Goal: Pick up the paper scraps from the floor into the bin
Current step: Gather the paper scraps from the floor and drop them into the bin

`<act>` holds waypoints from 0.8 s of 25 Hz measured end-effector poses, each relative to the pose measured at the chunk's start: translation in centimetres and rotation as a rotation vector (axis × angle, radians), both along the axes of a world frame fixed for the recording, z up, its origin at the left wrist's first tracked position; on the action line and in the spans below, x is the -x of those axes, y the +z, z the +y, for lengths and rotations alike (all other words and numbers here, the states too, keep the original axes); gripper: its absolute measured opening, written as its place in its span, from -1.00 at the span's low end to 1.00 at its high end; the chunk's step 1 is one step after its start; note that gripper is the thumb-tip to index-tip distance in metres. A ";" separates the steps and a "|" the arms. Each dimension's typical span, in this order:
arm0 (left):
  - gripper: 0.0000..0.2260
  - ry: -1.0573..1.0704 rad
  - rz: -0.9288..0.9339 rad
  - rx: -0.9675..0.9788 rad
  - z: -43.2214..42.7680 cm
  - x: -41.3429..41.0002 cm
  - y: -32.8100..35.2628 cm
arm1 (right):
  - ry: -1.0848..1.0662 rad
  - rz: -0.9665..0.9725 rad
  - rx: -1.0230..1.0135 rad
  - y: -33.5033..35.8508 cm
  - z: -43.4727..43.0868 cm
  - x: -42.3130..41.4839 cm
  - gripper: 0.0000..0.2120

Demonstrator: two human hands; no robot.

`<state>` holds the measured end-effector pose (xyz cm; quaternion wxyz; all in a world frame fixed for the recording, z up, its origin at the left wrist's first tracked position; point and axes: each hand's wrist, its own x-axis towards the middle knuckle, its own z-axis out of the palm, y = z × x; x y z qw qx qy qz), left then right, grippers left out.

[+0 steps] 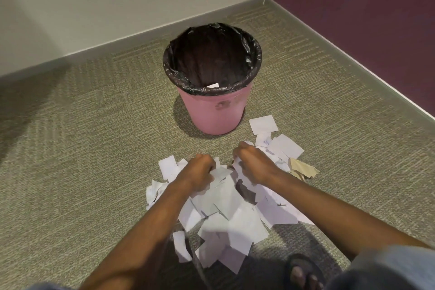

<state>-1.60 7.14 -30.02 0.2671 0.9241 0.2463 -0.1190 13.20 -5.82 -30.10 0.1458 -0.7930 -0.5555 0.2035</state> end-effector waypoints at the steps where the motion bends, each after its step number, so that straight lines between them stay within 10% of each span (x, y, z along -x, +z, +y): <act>1: -0.58 -0.006 -0.016 -0.015 0.5 -0.4 1.3 | -0.016 -0.014 -0.036 1.4 0.3 -0.1 -0.82; 20: -0.82 0.280 -0.627 -0.330 9.6 -6.4 24.7 | -0.277 -0.246 -0.560 21.0 8.2 -4.3 -0.82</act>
